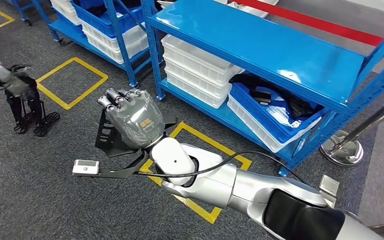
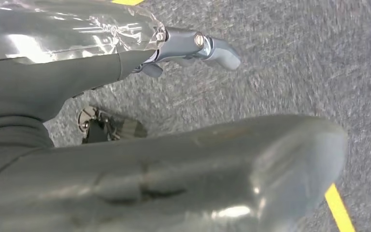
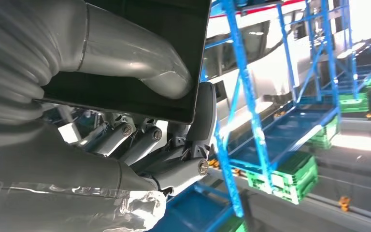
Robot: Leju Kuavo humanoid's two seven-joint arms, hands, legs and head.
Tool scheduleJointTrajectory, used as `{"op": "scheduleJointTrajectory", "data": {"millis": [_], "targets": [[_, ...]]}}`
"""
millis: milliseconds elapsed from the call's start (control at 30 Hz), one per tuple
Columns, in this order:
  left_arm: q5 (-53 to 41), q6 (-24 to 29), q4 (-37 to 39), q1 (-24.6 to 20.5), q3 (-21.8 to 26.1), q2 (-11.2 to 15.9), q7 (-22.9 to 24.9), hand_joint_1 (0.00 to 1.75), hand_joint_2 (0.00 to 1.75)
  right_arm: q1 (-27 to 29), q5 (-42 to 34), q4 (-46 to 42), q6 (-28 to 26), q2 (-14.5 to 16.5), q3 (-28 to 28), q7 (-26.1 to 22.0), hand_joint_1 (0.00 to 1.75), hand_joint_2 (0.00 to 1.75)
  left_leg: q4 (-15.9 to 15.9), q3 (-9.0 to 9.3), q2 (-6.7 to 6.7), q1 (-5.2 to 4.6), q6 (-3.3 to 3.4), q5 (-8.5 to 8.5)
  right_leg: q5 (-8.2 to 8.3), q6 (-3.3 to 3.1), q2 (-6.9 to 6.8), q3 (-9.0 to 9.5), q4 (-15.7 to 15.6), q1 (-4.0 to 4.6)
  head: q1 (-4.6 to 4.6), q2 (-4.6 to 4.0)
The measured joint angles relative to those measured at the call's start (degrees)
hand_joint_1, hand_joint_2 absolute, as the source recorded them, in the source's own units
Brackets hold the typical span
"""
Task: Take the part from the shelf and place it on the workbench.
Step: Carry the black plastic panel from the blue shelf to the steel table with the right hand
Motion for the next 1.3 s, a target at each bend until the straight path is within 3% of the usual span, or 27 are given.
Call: {"op": "scheduleJointTrajectory", "data": {"millis": [67,100,133,200,233,300,367,400,467,533,600,633,667,700,767,833,933,1000,1067,1100,1133,1167,1233,1300], "targets": [[0.02,-0.03,0.0,0.05,0.0,0.0,0.0,0.0,0.0,0.12,-0.19,0.26,-0.01,-0.02,0.0,-0.04,1.75,1.75,0.06,-0.01,-0.93,-0.1,0.17,-0.02,-2.49,0.05,0.77,-3.63,7.22,0.01,0.29,0.0],[0.02,-0.05,0.0,0.08,0.0,0.0,0.0,0.0,0.0,0.18,-0.2,0.4,-0.01,-0.02,0.01,-0.06,1.75,1.75,0.12,-0.01,-1.48,-0.13,0.19,-0.03,-2.15,0.03,0.86,-4.4,8.42,0.02,0.35,0.0],[0.02,-0.05,0.0,0.08,0.0,0.0,0.0,0.0,0.0,0.21,-0.21,0.51,-0.02,-0.02,0.01,-0.07,1.75,1.75,0.21,0.01,-2.05,-0.14,0.19,-0.05,-0.74,-0.07,0.91,-4.12,7.35,0.01,0.39,0.0],[0.03,-0.05,0.0,0.07,0.0,0.0,0.0,0.0,0.0,0.21,-0.24,0.64,-0.03,-0.01,0.01,-0.09,1.75,1.75,0.53,0.01,-3.24,-0.08,0.07,-0.19,3.68,-0.43,1.67,-0.94,-0.24,-0.06,0.52,0.0],[0.04,-0.05,0.01,0.05,0.01,0.0,0.0,0.0,0.0,0.19,-0.27,0.68,-0.05,0.02,0.01,-0.14,1.75,1.75,0.8,-0.14,-3.78,-0.12,-0.11,-0.28,5.13,-0.53,2.51,0.62,-3.92,-0.12,0.52,0.0],[0.05,-0.05,0.02,0.07,0.01,0.0,0.0,0.0,0.0,0.16,-0.44,0.79,-0.14,0.06,-0.01,-0.25,1.75,1.75,1.11,-0.61,-4.59,0.01,-0.65,-0.28,5.93,-0.67,3.86,2.02,-7.42,-0.09,0.57,0.0],[0.08,-0.05,0.02,0.27,-0.01,0.01,0.0,0.0,0.0,0.13,-0.64,0.93,-0.22,0.14,-0.01,-0.38,1.75,1.75,0.97,-0.87,-5.3,0.27,-1.4,-0.06,6.02,-1.03,3.63,2.08,-7.69,0.06,0.64,0.0],[0.08,-0.04,0.02,0.39,-0.01,0.02,0.0,0.0,0.0,0.12,-0.78,0.99,-0.22,0.24,0.0,-0.44,1.75,1.75,1.13,-0.89,-5.08,0.31,-1.76,-0.22,6.16,-1.34,3.16,2.25,-7.95,0.0,0.66,0.0],[0.08,-0.03,0.02,0.41,-0.02,0.04,0.0,0.0,0.0,0.09,-1.05,1.08,-0.22,0.45,0.01,-0.53,1.75,1.75,3.89,-2.0,-3.24,0.18,-2.52,-1.99,6.42,-1.91,2.04,2.62,-8.5,-0.28,0.26,0.0],[0.07,-0.03,0.02,0.35,-0.02,0.04,0.0,0.0,0.0,0.11,-1.24,1.24,-0.21,0.54,0.02,-0.57,1.75,1.75,10.78,-5.16,-1.12,0.24,-3.18,-5.37,6.36,-2.17,0.87,2.77,-8.58,-0.29,-0.16,0.0],[0.07,-0.03,0.02,0.41,-0.02,0.04,0.0,0.0,0.0,0.14,-1.41,1.48,-0.2,0.55,0.05,-0.63,1.75,1.75,16.5,-7.96,-0.62,0.47,-3.51,-7.12,6.18,-2.22,-0.26,2.79,-8.47,-0.26,-0.26,0.0],[0.07,-0.03,0.02,0.45,-0.02,0.05,0.0,0.0,0.0,0.15,-1.54,1.57,-0.19,0.55,0.08,-0.67,1.75,1.75,16.5,-7.98,-0.53,0.56,-3.55,-6.5,6.06,-2.18,-0.81,2.84,-8.41,-0.27,-0.3,0.0],[0.08,-0.03,0.02,0.47,-0.02,0.05,-0.01,0.0,0.0,0.14,-1.67,1.63,-0.19,0.55,0.1,-0.71,1.75,1.75,14.18,-6.81,-0.37,0.61,-3.51,-4.92,5.89,-2.09,-1.3,2.97,-8.34,-0.29,-0.33,0.0],[0.09,-0.03,0.02,0.46,-0.02,0.06,-0.02,0.0,0.0,0.13,-1.81,1.67,-0.19,0.56,0.12,-0.74,1.75,1.75,10.11,-4.75,0.13,0.63,-3.4,-2.87,5.66,-1.95,-1.77,3.17,-8.28,-0.3,-0.36,0.0],[0.1,-0.04,0.02,0.4,-0.02,0.07,-0.09,0.0,0.0,0.05,-2.07,1.7,-0.19,0.61,0.14,-0.81,1.75,1.75,3.0,-1.3,1.57,0.26,-2.92,-0.31,5.27,-1.57,-2.48,3.46,-8.19,-0.08,-0.45,0.0],[0.16,-0.05,0.02,0.44,-0.02,0.06,-0.22,0.0,0.0,-0.07,-2.27,1.76,-0.19,0.73,0.16,-0.97,1.75,1.75,1.01,-0.63,1.99,-0.13,-2.25,-0.15,5.1,-1.12,-2.97,3.56,-8.25,0.23,-0.49,0.0],[0.27,-0.05,0.02,0.53,-0.02,0.07,-0.4,0.0,0.0,-0.18,-2.44,1.81,-0.2,0.95,0.18,-1.19,1.75,1.75,0.72,-0.67,0.79,-0.04,-1.26,-0.01,4.43,-0.3,-3.06,3.75,-8.07,0.15,-0.43,0.0],[0.31,-0.05,0.03,0.43,-0.01,0.07,-0.54,0.0,0.0,-0.29,-2.79,1.86,-0.21,1.01,0.18,-1.48,1.75,1.75,0.38,-0.51,0.11,0.18,-0.51,0.16,1.97,0.03,-1.29,2.29,-4.5,-0.06,-0.29,0.0],[0.36,-0.05,0.04,0.38,0.01,0.06,-0.61,0.0,0.0,-0.32,-3.22,2.03,-0.21,0.99,0.2,-1.77,1.75,1.75,0.37,-0.53,-0.65,0.07,-0.07,0.17,-1.58,0.03,0.36,-1.36,3.14,-0.09,0.0,0.0],[0.41,-0.05,0.04,0.4,0.01,0.05,-0.61,0.0,0.0,-0.29,-3.39,2.15,-0.21,0.97,0.22,-1.87,1.75,1.75,0.41,-0.54,-1.13,-0.02,0.01,0.16,-2.61,0.0,0.64,-3.17,6.61,-0.06,0.11,0.0],[0.46,-0.05,0.04,0.42,0.01,0.05,-0.62,0.0,0.0,-0.27,-3.5,2.28,-0.21,0.96,0.25,-1.96,1.75,1.75,0.47,-0.54,-1.68,-0.09,0.05,0.14,-2.57,-0.06,0.75,-4.26,8.41,-0.05,0.18,0.0],[0.52,-0.05,0.04,0.43,0.01,0.05,-0.63,0.0,0.0,-0.25,-3.58,2.39,-0.21,0.96,0.28,-2.04,1.75,1.75,0.56,-0.53,-2.29,-0.13,0.06,0.13,-1.38,-0.19,0.82,-4.33,7.96,-0.04,0.21,0.0],[0.59,-0.05,0.04,0.44,0.01,0.04,-0.67,0.0,0.0,-0.27,-3.72,2.55,-0.21,0.97,0.34,-2.14,1.75,1.75,0.85,-0.56,-3.52,-0.09,-0.06,0.0,3.04,-0.57,1.75,-1.73,1.1,-0.07,0.28,0.0],[0.61,-0.05,0.04,0.41,0.01,0.01,-0.72,0.0,0.0,-0.32,-3.82,2.65,-0.22,1.02,0.38,-2.22,1.75,1.75,1.33,-1.03,-4.57,-0.06,-0.47,-0.09,5.66,-0.78,3.85,0.79,-5.4,-0.2,0.26,0.0]]}}
